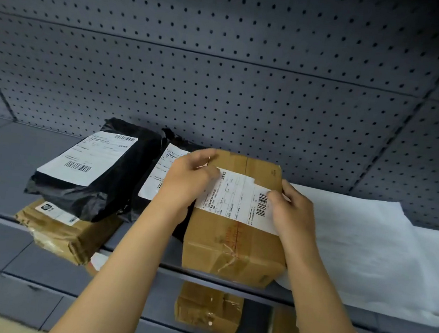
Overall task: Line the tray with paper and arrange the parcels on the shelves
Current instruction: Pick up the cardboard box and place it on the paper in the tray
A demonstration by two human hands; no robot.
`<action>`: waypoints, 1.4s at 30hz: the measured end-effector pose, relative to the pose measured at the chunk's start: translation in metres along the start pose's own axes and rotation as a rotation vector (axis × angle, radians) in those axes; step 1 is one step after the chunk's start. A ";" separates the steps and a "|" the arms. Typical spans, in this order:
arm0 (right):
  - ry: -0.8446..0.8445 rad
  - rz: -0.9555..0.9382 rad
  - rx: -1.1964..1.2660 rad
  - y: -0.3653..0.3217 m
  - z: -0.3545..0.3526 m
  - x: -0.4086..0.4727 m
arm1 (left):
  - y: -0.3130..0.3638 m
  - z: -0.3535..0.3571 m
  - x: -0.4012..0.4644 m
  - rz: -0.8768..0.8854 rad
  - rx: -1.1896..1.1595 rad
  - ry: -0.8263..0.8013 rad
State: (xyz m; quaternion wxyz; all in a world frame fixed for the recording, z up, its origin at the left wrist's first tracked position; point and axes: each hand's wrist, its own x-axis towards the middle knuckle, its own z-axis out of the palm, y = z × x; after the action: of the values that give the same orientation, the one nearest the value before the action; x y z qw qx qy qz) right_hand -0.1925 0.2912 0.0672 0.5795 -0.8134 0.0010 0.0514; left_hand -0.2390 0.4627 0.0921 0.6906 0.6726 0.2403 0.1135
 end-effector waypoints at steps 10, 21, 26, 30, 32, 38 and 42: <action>-0.016 -0.167 0.199 -0.059 -0.055 -0.022 | 0.069 0.015 -0.050 0.152 -0.366 0.112; 0.133 -0.134 0.153 -0.065 -0.152 -0.010 | 0.080 0.115 -0.057 0.138 -0.396 -0.033; 0.157 -0.102 0.084 -0.040 -0.198 -0.001 | 0.067 0.168 -0.054 0.099 -0.393 -0.115; 0.189 -0.033 0.096 -0.018 -0.221 0.013 | 0.055 0.202 -0.053 0.052 -0.350 -0.141; 0.190 0.000 0.088 -0.007 -0.227 0.023 | 0.048 0.213 -0.051 0.023 -0.330 -0.133; 0.125 0.023 0.035 0.029 -0.230 0.052 | 0.025 0.232 -0.039 -0.048 -0.294 -0.120; 0.104 0.067 -0.006 0.052 -0.226 0.066 | 0.009 0.238 -0.035 -0.096 -0.242 -0.110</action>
State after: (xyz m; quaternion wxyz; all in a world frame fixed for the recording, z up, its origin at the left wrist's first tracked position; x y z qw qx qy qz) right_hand -0.1110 0.0647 0.0857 0.5743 -0.8161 0.0582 0.0282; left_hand -0.1526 0.2383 0.1022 0.7834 0.5773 0.2186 0.0716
